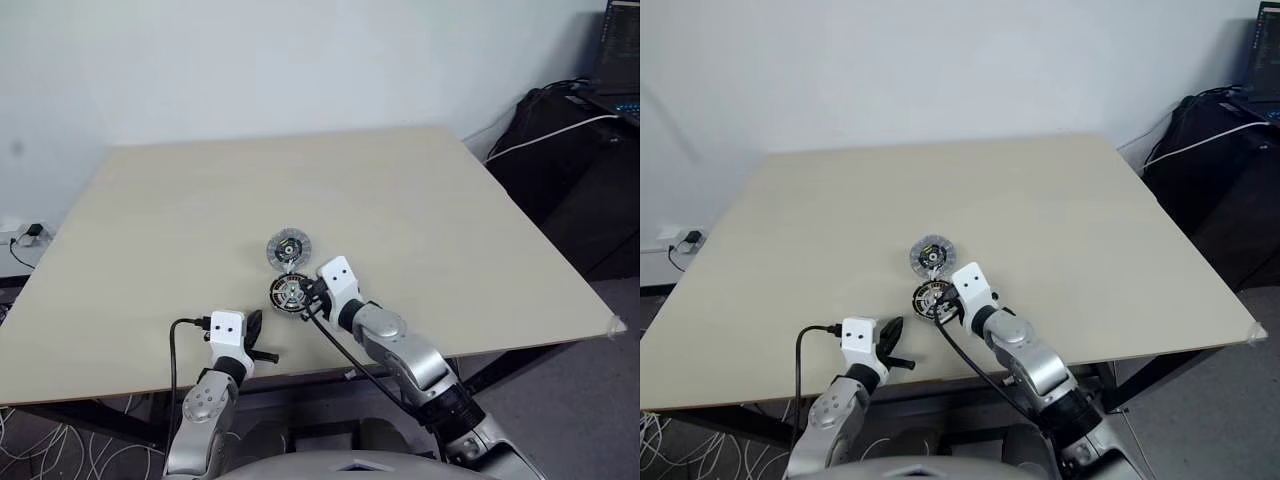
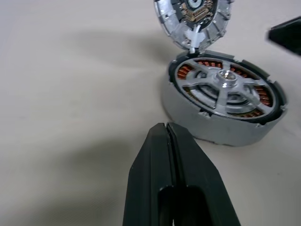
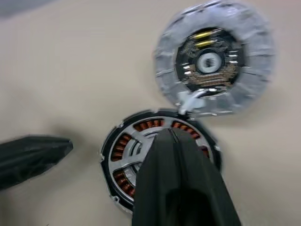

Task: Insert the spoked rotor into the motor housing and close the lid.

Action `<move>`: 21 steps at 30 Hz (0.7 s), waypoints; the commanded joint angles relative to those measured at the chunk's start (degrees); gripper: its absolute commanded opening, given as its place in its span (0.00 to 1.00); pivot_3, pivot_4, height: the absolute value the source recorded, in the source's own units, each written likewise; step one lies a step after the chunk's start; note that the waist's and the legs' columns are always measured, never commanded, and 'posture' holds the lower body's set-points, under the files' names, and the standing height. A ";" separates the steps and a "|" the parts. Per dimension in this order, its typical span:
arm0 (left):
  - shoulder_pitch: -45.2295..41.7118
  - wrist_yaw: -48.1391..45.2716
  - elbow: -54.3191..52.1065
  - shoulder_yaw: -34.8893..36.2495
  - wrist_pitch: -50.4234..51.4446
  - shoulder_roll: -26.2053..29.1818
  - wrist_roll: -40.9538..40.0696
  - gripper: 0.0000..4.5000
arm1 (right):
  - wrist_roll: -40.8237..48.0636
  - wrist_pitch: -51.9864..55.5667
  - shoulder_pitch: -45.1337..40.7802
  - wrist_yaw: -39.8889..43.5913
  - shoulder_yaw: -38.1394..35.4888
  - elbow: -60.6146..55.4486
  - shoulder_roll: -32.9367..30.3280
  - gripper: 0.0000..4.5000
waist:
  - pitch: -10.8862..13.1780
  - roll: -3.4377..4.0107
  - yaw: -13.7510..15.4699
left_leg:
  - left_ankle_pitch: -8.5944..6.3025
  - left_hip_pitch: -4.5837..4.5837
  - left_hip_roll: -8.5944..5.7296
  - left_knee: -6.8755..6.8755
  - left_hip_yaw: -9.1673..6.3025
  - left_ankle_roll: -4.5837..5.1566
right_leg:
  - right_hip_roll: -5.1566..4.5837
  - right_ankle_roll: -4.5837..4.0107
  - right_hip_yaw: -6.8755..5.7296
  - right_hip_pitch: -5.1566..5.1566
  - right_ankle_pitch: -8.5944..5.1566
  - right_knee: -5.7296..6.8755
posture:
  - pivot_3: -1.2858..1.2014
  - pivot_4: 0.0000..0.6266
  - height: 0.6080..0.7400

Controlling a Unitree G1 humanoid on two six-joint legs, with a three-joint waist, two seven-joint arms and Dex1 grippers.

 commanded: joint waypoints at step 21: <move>0.15 0.10 -1.02 -0.63 -2.40 -0.40 0.23 0.01 | -8.58 1.63 -10.81 17.96 -1.31 9.31 1.44 0.01 | -0.35 0.05 0.18 | 0.01 0.06 0.02 -0.03 -0.02 -0.03 | 0.04 -0.17 -0.01 -0.02 0.04 0.07 | 0.52 0.00 1.00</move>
